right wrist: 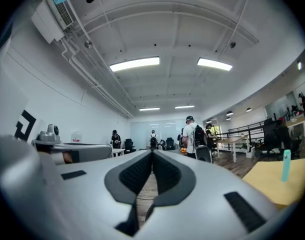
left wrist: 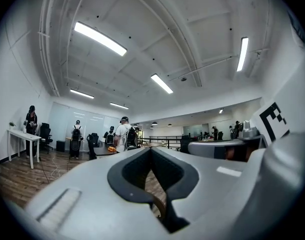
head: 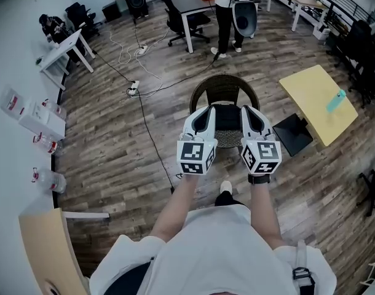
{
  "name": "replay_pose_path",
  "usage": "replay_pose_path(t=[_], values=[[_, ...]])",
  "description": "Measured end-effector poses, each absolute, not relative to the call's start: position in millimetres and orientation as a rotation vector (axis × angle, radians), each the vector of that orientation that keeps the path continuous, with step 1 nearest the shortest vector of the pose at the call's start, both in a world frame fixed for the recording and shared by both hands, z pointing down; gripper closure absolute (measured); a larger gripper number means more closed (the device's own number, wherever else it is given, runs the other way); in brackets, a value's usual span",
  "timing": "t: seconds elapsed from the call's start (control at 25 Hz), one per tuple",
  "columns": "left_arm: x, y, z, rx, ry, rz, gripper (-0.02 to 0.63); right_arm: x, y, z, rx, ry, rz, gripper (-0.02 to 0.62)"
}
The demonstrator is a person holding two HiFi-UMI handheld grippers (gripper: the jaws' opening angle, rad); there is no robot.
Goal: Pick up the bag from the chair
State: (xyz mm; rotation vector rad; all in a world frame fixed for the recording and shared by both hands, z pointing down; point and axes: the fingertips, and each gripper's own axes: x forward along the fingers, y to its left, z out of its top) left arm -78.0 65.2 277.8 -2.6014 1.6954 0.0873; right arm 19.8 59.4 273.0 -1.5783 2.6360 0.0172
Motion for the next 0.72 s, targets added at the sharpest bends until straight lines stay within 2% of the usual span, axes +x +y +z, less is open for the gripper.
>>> replay_pose_path(t=[0.4,0.72], values=[[-44.0,-48.4,290.1,-2.605,1.755,0.087,0.595,51.6,-60.5,288.3,-1.544,2.706,-0.007,0.584],[-26.9,-98.0,323.2,-2.647,1.812,-0.004,0.595,75.9,-115.6,318.9,-1.546,2.716,-0.114,0.584]])
